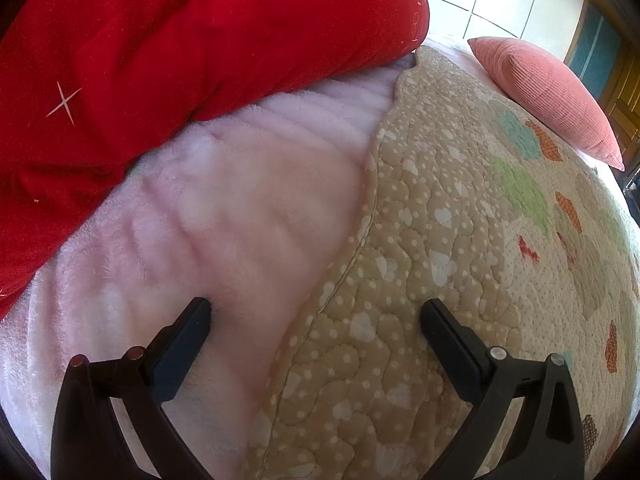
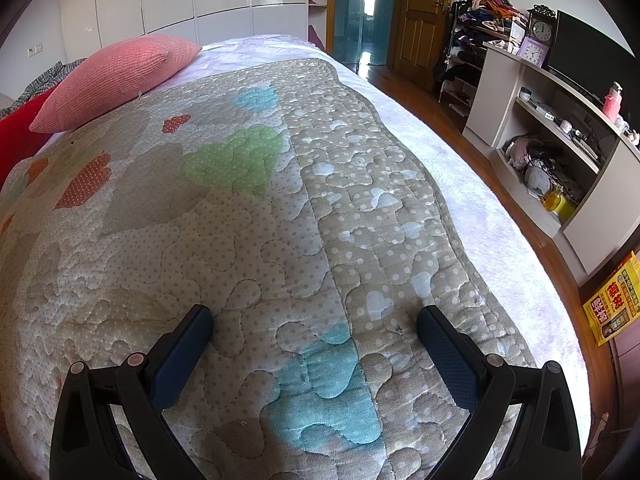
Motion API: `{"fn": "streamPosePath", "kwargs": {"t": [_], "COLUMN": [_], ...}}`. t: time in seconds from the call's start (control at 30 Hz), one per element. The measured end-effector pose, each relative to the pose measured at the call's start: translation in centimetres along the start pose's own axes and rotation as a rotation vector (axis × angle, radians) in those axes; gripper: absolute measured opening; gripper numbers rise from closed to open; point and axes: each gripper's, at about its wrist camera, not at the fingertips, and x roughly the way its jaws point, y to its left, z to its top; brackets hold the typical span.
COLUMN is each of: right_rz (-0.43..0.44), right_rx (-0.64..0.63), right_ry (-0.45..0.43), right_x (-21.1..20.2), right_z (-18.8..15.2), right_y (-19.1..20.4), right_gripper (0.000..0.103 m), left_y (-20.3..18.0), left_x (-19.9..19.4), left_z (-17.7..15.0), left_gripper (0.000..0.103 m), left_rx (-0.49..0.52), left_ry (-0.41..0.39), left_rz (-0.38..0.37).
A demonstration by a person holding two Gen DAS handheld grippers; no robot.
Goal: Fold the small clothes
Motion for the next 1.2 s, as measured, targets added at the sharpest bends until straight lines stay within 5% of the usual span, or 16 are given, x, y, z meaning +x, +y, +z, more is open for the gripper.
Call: {"fn": "streamPosePath", "kwargs": {"t": [1.2], "right_rz": [0.000], "right_rx": [0.000], "right_ry": [0.000], "right_x": [0.0], "right_z": [0.0], "right_y": [0.0], "right_gripper": [0.103], "left_y": [-0.4], "left_x": [0.0], "left_z": [0.5], "left_gripper": [0.103], "left_rx": [0.018], "left_ry": [0.005], "left_rz": [0.018]}}
